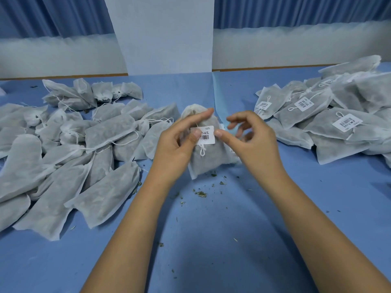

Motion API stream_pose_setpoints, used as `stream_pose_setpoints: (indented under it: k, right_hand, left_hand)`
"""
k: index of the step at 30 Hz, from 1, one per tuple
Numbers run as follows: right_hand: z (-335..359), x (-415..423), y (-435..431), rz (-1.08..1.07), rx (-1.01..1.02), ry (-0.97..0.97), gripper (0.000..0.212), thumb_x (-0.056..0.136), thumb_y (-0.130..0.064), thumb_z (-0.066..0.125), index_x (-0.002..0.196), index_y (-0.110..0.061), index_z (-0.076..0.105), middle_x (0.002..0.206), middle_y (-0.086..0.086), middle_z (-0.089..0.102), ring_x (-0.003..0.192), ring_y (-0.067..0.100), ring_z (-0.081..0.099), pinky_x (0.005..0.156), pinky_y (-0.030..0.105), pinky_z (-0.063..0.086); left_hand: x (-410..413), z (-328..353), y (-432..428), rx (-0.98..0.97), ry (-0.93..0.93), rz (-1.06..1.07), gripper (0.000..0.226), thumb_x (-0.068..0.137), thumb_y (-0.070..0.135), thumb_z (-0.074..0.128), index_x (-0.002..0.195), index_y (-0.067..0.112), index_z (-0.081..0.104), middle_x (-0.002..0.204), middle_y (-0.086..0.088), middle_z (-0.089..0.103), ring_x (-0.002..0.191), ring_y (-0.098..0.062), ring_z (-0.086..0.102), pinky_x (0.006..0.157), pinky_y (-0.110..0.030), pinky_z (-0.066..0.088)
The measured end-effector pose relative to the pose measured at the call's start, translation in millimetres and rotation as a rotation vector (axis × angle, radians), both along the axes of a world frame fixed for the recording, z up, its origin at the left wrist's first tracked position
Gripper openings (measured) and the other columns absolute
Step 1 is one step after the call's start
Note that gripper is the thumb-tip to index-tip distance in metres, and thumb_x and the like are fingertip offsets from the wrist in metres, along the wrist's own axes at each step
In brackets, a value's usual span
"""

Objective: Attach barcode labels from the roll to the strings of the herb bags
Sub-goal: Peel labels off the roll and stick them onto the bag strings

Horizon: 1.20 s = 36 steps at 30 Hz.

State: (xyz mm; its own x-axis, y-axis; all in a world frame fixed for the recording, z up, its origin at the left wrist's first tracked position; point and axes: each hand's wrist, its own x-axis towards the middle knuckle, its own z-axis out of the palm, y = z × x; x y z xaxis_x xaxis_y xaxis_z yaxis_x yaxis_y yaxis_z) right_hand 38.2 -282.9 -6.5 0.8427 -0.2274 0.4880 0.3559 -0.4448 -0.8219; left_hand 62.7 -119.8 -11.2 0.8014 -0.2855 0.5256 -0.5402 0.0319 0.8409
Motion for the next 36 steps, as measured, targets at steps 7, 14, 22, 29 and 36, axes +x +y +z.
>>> stream_pose_setpoints:
  k: [7, 14, 22, 29, 36]
  right_hand:
    - [-5, 2, 8, 0.347, 0.256, 0.115, 0.021, 0.077, -0.021, 0.078, 0.093, -0.017, 0.065, 0.088, -0.006, 0.071, 0.083, 0.008, 0.066, 0.073, 0.02, 0.051]
    - [3, -6, -4, 0.194, 0.471, 0.109, 0.006, 0.085, -0.013, 0.069, 0.08, -0.012, 0.066, 0.076, -0.001, 0.07, 0.073, 0.01, 0.065, 0.071, 0.024, 0.051]
    - [13, -34, -45, 0.029, 0.444, 0.067, 0.015, 0.091, -0.011, 0.062, 0.076, -0.006, 0.064, 0.065, -0.002, 0.063, 0.061, 0.006, 0.057, 0.06, 0.019, 0.046]
    - [2, -67, -97, 0.404, 0.198, 0.687, 0.015, 0.092, -0.022, 0.06, 0.103, -0.013, 0.066, 0.095, 0.005, 0.074, 0.067, 0.022, 0.069, 0.057, 0.027, 0.048]
    - [11, -29, -130, 0.031, 1.043, 0.312, 0.021, 0.099, 0.003, 0.035, 0.089, 0.0, 0.052, 0.08, 0.013, 0.066, 0.057, 0.013, 0.064, 0.047, 0.015, 0.05]
  left_hand:
    - [-1, 1, -2, 0.114, -0.056, 0.027, 0.045, 0.087, 0.005, 0.07, 0.129, 0.019, 0.062, 0.13, 0.009, 0.063, 0.125, -0.006, 0.053, 0.104, -0.023, 0.041]
    - [-6, 15, -26, -0.142, 0.206, 0.086, 0.075, 0.082, 0.006, 0.075, 0.138, 0.04, 0.04, 0.1, -0.019, 0.07, 0.089, -0.018, 0.068, 0.081, -0.034, 0.057]
    - [-16, 14, -84, -0.148, 0.342, 0.111, 0.043, 0.088, 0.016, 0.071, 0.125, 0.025, 0.051, 0.077, 0.003, 0.075, 0.074, -0.008, 0.07, 0.068, -0.021, 0.054]
    - [-19, 4, -128, -0.088, 0.359, 0.288, 0.039, 0.092, 0.021, 0.065, 0.127, 0.02, 0.049, 0.072, 0.006, 0.069, 0.073, -0.012, 0.066, 0.072, -0.02, 0.05]
    - [-13, 5, -151, -0.075, 0.433, 0.113, 0.048, 0.099, 0.021, 0.051, 0.144, 0.019, 0.035, 0.092, 0.01, 0.068, 0.081, -0.008, 0.067, 0.092, -0.04, 0.053]
